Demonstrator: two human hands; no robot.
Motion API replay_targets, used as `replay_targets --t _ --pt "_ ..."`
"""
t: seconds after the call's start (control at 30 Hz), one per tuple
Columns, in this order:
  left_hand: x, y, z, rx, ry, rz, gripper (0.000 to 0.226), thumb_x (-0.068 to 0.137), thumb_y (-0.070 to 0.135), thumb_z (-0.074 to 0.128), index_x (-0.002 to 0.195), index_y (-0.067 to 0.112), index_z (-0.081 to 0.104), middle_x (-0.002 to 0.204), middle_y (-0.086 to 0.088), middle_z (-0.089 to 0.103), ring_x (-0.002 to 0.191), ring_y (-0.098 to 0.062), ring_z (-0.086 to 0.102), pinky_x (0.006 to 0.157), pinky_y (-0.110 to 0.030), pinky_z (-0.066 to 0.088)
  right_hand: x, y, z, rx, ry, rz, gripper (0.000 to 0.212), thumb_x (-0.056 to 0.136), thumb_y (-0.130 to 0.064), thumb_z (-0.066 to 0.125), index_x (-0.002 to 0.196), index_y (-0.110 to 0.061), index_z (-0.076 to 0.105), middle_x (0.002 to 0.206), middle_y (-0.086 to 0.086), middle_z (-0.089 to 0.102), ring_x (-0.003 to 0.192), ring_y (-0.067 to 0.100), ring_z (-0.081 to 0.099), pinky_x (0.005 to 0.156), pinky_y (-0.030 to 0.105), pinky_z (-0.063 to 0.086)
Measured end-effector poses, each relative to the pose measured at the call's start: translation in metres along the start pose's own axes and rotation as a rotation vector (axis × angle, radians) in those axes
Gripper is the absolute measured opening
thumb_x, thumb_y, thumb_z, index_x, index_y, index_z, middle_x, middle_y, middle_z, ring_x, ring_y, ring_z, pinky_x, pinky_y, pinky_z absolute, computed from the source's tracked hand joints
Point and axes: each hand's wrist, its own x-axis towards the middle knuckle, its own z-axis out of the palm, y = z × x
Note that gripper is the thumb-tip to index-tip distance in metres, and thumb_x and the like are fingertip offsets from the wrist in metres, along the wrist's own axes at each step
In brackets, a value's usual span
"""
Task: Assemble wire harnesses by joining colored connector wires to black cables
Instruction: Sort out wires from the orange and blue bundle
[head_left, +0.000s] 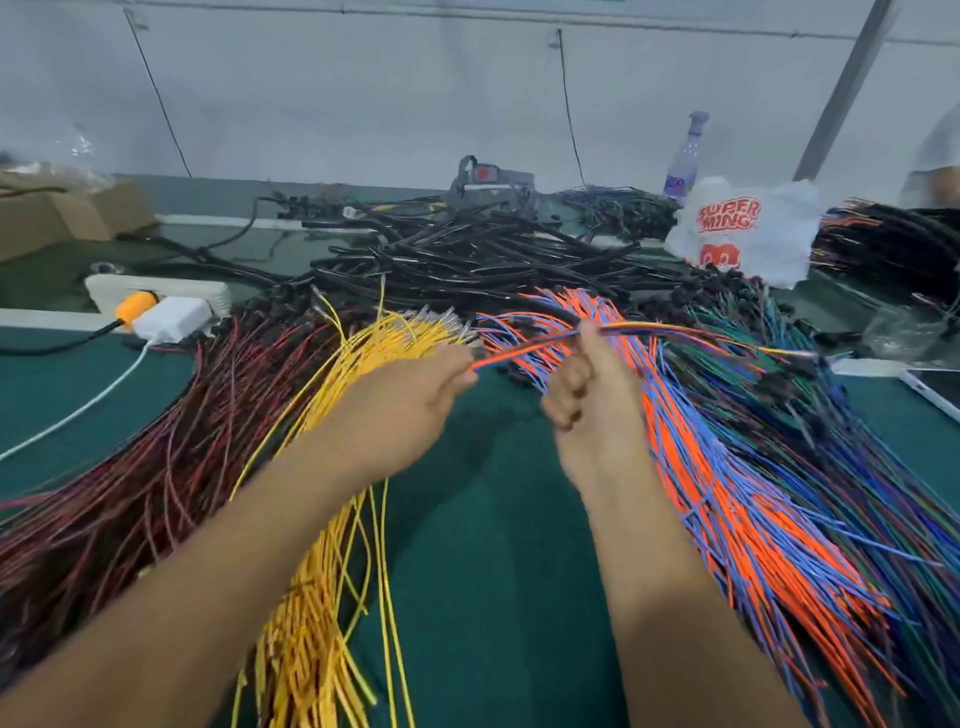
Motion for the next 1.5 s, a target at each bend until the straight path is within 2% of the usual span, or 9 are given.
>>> replay_targets --t 0.13,0.2,0.3,0.5,0.77,0.9,1.07,1.27,1.5 --pt "0.007 0.02 0.024 -0.04 -0.08 0.022 0.03 0.102 0.03 0.032 0.13 0.034 0.043 0.099 -0.006 0.064 0.091 -0.034 0.059 0.074 -0.042 0.047 -0.008 0.024 0.003 -0.387 -0.181 0.06 0.033 0.098 -0.021 0.053 0.066 -0.019 0.043 0.043 -0.007 0.027 0.032 0.005 0.02 0.036 0.014 0.012" --pt "0.01 0.016 0.033 -0.045 -0.13 -0.008 0.022 0.102 0.033 0.03 0.12 0.034 0.043 0.104 -0.009 0.065 0.092 -0.033 0.059 0.074 -0.041 0.047 -0.006 0.029 0.0 -0.455 -0.157 0.048 0.033 0.099 -0.017 0.052 0.068 -0.019 0.041 0.042 -0.007 0.027 0.032 0.004 0.019 0.036 0.015 0.013" --pt "0.003 0.01 0.044 -0.043 -0.125 -0.022 0.016 0.102 0.039 0.031 0.093 0.029 0.038 0.085 -0.006 0.061 0.082 -0.031 0.057 0.065 -0.04 0.043 -0.004 0.033 -0.004 -0.48 -0.089 -0.013 0.032 0.099 -0.014 0.052 0.069 -0.017 0.041 0.043 -0.007 0.033 0.033 0.004 0.023 0.036 0.017 0.017" --pt "0.001 -0.004 0.043 -0.199 -0.065 -0.057 0.017 0.102 0.034 0.034 0.091 0.028 0.046 0.067 0.006 0.049 0.062 -0.009 0.044 0.056 -0.03 0.033 0.003 0.023 -0.006 -0.227 0.165 -0.217 0.03 0.1 -0.009 0.049 0.072 -0.014 0.041 0.047 -0.005 0.035 0.037 0.009 0.028 0.037 0.02 0.026" --pt "-0.005 -0.011 0.032 -0.24 0.064 -0.053 0.02 0.102 0.019 0.034 0.085 0.013 0.041 0.069 -0.001 0.044 0.068 -0.024 0.042 0.064 -0.04 0.035 -0.003 0.025 -0.004 -0.128 -0.01 0.128 0.034 0.097 -0.031 0.052 0.068 -0.018 0.042 0.045 -0.005 0.031 0.035 0.008 0.026 0.035 0.018 0.018" --pt "-0.004 -0.006 0.032 -0.225 0.055 -0.018 0.018 0.102 0.019 0.037 0.088 0.01 0.045 0.072 -0.002 0.046 0.069 -0.021 0.043 0.065 -0.038 0.035 -0.005 0.027 0.0 -0.295 -0.144 0.141 0.034 0.1 -0.034 0.045 0.075 -0.014 0.055 0.049 0.001 0.047 0.041 0.01 0.032 0.038 0.02 0.023" --pt "-0.003 -0.003 0.03 -0.461 0.08 -0.041 0.016 0.1 0.024 0.044 0.089 0.023 0.055 0.075 0.01 0.05 0.073 0.0 0.046 0.061 -0.016 0.032 -0.005 0.028 -0.002 -0.3 -0.093 0.089 0.032 0.101 -0.023 0.047 0.075 -0.009 0.059 0.05 0.005 0.054 0.04 0.009 0.035 0.038 0.019 0.028" --pt "0.0 -0.001 0.035 -0.511 0.158 -0.115 0.021 0.101 0.016 0.04 0.097 0.009 0.058 0.097 -0.005 0.056 0.094 -0.016 0.049 0.082 -0.023 0.037 -0.009 0.03 0.002 -0.264 -0.146 0.158 0.025 0.099 -0.022 0.052 0.079 -0.009 0.06 0.053 0.006 0.055 0.045 0.011 0.04 0.041 0.02 0.034" --pt "0.0 -0.003 0.039 -0.499 0.204 -0.101 0.025 0.102 0.009 0.038 0.102 0.012 0.063 0.097 0.005 0.053 0.091 0.001 0.047 0.078 -0.005 0.032 -0.008 0.034 0.004 -0.307 -0.098 0.141 0.024 0.1 -0.015 0.05 0.081 -0.005 0.062 0.055 0.007 0.059 0.045 0.012 0.046 0.043 0.02 0.041"
